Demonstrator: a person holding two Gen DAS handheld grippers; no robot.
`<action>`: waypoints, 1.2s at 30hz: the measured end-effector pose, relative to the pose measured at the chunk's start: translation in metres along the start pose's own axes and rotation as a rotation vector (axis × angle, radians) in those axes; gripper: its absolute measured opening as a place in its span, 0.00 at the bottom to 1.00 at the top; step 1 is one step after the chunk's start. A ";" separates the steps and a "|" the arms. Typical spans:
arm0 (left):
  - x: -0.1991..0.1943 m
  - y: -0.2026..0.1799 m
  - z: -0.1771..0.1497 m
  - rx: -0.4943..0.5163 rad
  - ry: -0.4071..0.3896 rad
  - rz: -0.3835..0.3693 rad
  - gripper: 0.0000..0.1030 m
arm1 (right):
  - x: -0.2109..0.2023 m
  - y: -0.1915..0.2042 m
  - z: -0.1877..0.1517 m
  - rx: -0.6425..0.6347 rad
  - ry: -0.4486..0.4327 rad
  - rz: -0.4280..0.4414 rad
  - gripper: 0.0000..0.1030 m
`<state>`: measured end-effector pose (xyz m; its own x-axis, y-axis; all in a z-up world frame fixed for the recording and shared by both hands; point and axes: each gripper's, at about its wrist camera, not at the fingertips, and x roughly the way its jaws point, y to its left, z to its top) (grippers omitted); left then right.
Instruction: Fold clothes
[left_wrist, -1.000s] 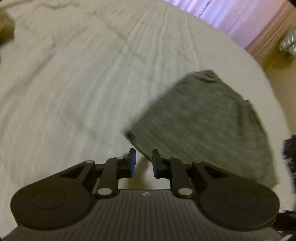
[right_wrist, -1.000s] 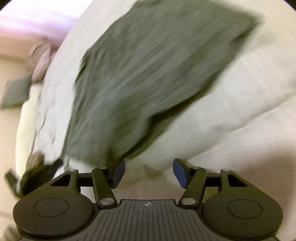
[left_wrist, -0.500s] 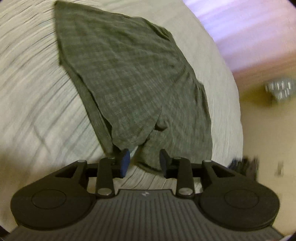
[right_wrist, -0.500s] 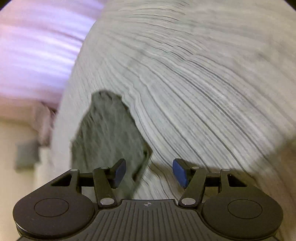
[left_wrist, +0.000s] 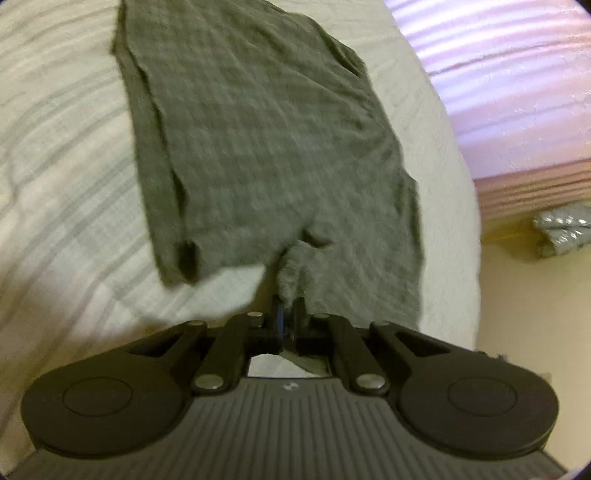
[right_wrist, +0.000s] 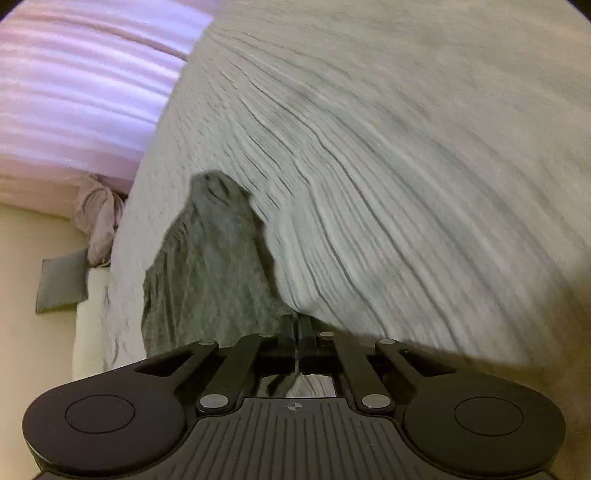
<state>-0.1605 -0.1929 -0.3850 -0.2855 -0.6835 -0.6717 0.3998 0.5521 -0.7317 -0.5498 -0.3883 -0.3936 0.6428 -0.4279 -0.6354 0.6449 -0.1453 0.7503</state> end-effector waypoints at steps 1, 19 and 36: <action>-0.003 -0.004 -0.003 0.004 0.012 -0.038 0.01 | -0.011 0.005 0.005 -0.022 -0.015 0.006 0.00; 0.014 -0.035 -0.039 0.205 0.182 0.114 0.04 | -0.040 0.026 0.011 -0.371 -0.056 -0.448 0.00; 0.022 -0.025 0.065 0.666 -0.016 0.386 0.19 | 0.089 0.135 -0.132 -0.970 0.096 -0.395 0.73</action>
<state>-0.1205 -0.2523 -0.3735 -0.0088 -0.5106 -0.8598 0.9102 0.3519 -0.2184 -0.3515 -0.3279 -0.3731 0.3175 -0.4275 -0.8464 0.8432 0.5357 0.0456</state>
